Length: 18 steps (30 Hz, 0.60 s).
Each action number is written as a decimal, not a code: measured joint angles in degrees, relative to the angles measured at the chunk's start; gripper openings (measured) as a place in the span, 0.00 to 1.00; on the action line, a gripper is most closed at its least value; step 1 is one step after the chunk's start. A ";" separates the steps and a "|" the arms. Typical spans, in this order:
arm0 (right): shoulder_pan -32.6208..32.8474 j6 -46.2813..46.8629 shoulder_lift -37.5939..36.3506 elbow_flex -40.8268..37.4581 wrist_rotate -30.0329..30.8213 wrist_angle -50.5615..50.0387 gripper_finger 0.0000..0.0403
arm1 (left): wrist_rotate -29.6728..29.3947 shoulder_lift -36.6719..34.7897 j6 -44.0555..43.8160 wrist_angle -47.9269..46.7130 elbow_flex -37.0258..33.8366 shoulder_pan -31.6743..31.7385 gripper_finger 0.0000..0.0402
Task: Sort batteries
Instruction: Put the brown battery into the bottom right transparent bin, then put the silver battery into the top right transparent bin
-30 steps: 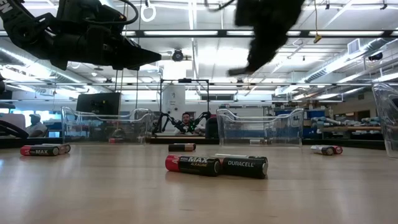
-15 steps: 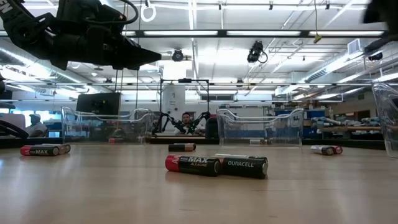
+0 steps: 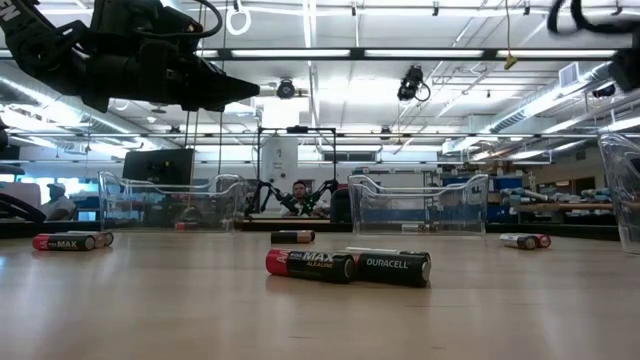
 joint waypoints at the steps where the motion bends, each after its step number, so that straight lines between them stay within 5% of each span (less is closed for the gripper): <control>1: -0.15 0.64 0.00 -1.81 0.00 1.33 0.15 | 0.00 0.00 0.00 0.00 0.00 0.00 0.02; 8: -0.62 2.94 -0.13 -10.94 0.41 11.12 0.15 | 0.00 0.00 0.00 -0.02 0.00 0.00 0.02; 18: -0.70 4.21 -0.02 -11.25 -2.41 9.81 0.23 | 0.00 0.00 -0.04 0.20 0.00 0.00 0.02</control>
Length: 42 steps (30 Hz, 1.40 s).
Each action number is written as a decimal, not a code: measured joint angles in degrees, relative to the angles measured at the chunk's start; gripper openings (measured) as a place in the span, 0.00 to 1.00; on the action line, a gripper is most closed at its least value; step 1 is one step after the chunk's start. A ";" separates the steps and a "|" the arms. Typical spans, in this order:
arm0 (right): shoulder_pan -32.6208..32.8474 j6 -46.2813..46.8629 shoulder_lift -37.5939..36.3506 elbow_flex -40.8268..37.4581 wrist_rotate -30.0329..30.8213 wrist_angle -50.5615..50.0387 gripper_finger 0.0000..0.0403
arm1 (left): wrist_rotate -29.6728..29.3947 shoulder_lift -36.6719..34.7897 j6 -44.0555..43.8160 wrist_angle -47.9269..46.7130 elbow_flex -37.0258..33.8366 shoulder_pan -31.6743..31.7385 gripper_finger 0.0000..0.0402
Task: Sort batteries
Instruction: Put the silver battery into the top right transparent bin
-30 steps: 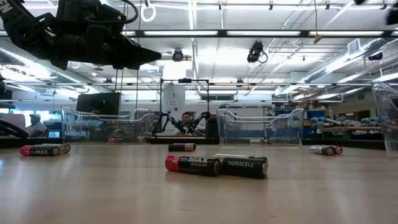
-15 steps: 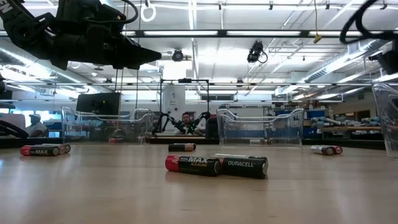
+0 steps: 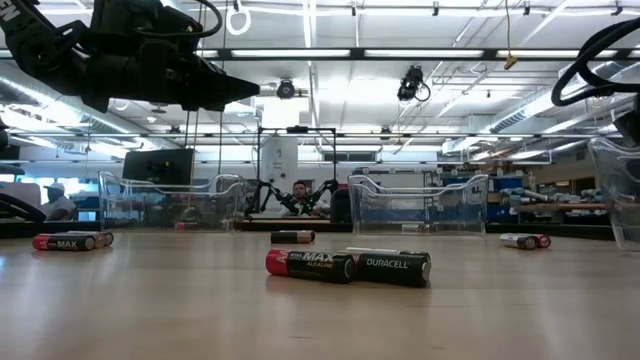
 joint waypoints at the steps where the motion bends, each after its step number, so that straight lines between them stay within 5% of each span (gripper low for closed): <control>1: 0.00 0.45 -0.02 0.00 -0.23 0.02 0.24 | 0.00 0.00 0.00 0.00 0.00 0.00 0.02; 18: -0.02 -0.65 0.11 12.70 -1.11 -8.71 0.33 | -0.02 0.00 -0.04 0.03 -0.01 0.00 0.02; 25: -2.58 -4.76 0.09 24.29 5.43 -19.66 0.22 | -0.02 0.00 -0.04 0.02 0.00 0.00 0.02; 31: -7.15 -14.89 0.00 33.12 16.53 -23.27 0.03 | -0.02 0.00 -0.05 0.02 0.00 0.00 0.02; 42: -26.61 -43.30 2.26 33.92 21.64 -8.66 0.02 | -0.02 0.00 -0.22 -0.19 0.00 0.00 0.02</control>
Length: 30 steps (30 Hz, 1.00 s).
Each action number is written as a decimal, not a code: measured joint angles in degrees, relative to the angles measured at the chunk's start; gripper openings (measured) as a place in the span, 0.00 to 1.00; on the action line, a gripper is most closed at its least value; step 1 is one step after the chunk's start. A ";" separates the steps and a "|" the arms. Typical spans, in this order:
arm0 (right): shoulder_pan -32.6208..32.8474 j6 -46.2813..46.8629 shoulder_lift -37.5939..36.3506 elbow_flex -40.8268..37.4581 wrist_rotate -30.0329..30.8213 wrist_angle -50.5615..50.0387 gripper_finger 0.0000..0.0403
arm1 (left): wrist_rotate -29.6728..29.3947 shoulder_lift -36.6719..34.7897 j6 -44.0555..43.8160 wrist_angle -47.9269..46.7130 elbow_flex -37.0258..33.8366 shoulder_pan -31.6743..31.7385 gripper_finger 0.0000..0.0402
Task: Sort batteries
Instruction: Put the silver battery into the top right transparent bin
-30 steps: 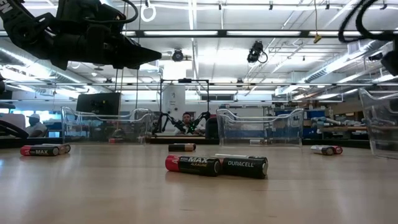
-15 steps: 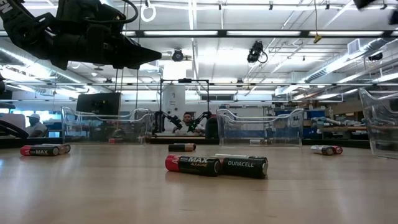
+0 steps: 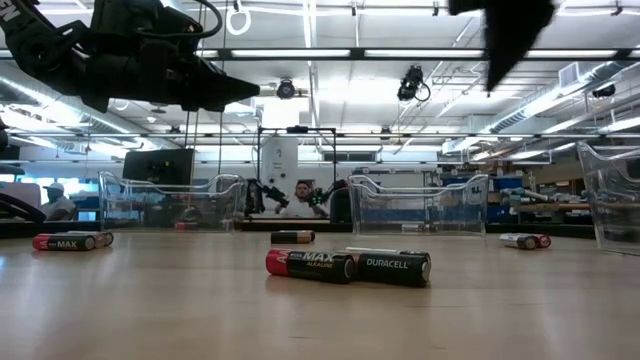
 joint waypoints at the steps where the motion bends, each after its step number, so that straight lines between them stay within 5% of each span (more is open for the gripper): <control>1: -1.60 -3.32 0.58 0.00 -0.24 2.61 0.02 | 0.00 0.00 0.00 -0.12 0.00 0.00 0.02; 11: -11.03 -24.12 10.52 0.00 -5.02 14.43 0.03 | 2.31 -0.33 -2.93 -5.54 1.94 0.00 0.02; 24: -13.99 -34.83 15.47 -3.04 -5.19 19.72 0.02 | 0.41 -0.55 -1.71 -57.20 21.54 -4.30 0.02; 30: -14.93 -34.78 11.74 -9.27 -5.21 26.06 0.02 | -7.39 -0.24 -7.73 -78.56 26.54 -8.41 0.02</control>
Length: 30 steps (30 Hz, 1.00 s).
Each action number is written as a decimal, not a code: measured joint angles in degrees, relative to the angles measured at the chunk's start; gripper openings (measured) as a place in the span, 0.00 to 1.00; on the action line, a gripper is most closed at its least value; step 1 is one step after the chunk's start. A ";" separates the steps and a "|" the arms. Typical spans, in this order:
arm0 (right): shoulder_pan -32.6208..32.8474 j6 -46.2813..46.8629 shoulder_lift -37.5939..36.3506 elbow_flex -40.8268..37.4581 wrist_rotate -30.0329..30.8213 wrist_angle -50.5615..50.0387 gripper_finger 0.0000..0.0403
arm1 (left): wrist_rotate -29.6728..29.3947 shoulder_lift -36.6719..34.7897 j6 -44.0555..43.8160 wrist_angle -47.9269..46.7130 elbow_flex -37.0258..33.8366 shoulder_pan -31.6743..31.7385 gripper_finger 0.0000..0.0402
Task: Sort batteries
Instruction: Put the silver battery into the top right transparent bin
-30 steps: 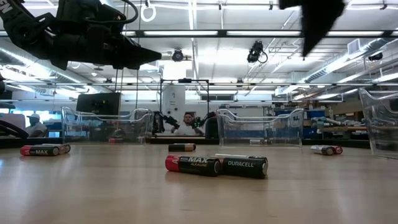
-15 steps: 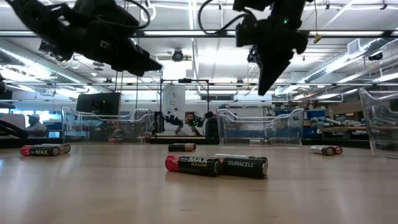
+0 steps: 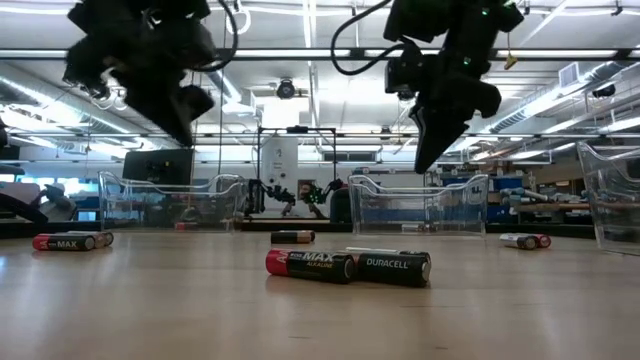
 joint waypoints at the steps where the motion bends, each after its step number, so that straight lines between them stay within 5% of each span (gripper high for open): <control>1: 0.00 0.15 -0.60 -1.04 0.00 1.42 0.02 | -0.15 -0.02 -1.64 -2.40 0.13 -0.55 0.02; 7: 0.13 0.22 -2.24 -6.52 -0.01 8.33 0.02 | -0.31 0.00 -9.67 -11.31 -2.64 -2.73 0.02; 18: 0.88 2.16 -2.31 -8.22 -0.01 9.87 0.02 | 3.40 2.28 -13.46 -11.68 -3.02 -3.89 0.05; 30: 1.35 2.18 -2.25 -8.22 0.00 10.80 0.02 | 0.20 11.51 -15.09 -9.47 -3.24 -5.05 0.31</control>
